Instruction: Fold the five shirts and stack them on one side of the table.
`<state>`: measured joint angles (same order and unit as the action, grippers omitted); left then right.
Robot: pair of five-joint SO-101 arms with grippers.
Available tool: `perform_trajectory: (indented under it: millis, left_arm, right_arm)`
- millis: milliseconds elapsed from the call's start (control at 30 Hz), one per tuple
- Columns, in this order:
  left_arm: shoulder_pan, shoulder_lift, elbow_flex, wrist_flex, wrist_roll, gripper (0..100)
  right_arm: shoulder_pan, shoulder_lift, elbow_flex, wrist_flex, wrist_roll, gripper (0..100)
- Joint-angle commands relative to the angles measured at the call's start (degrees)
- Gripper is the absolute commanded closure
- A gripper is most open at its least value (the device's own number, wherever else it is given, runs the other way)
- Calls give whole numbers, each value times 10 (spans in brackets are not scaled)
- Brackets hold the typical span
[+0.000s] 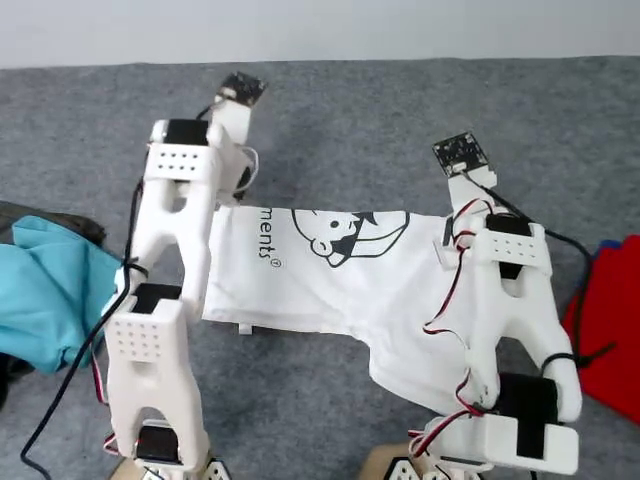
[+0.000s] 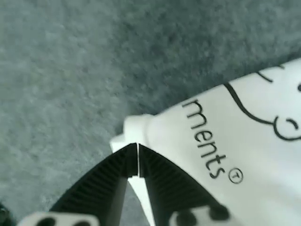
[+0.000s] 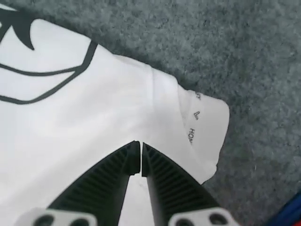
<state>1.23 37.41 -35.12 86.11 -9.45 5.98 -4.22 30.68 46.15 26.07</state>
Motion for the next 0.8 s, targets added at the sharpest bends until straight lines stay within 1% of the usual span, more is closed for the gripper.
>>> perform_trajectory:
  millis: [0, 100, 200, 500, 767]
  left_arm:
    - [-9, 3, -67, 18, -4, 940]
    - [-15, 18, -95, 18, -4, 861]
    - [-15, 40, -107, 18, -4, 825]
    - [-18, 110, -108, 34, -6, 826]
    - [-25, 125, -109, 25, -4, 837]
  right_arm:
    - [-5, 6, -6, -18, -4, 990]
    - [-5, 17, -6, -19, -2, 990]
    - [-5, 24, -6, -16, -2, 990]
    - [-5, 25, -6, -16, -1, 990]
    - [-1, 25, -6, -13, -1, 990]
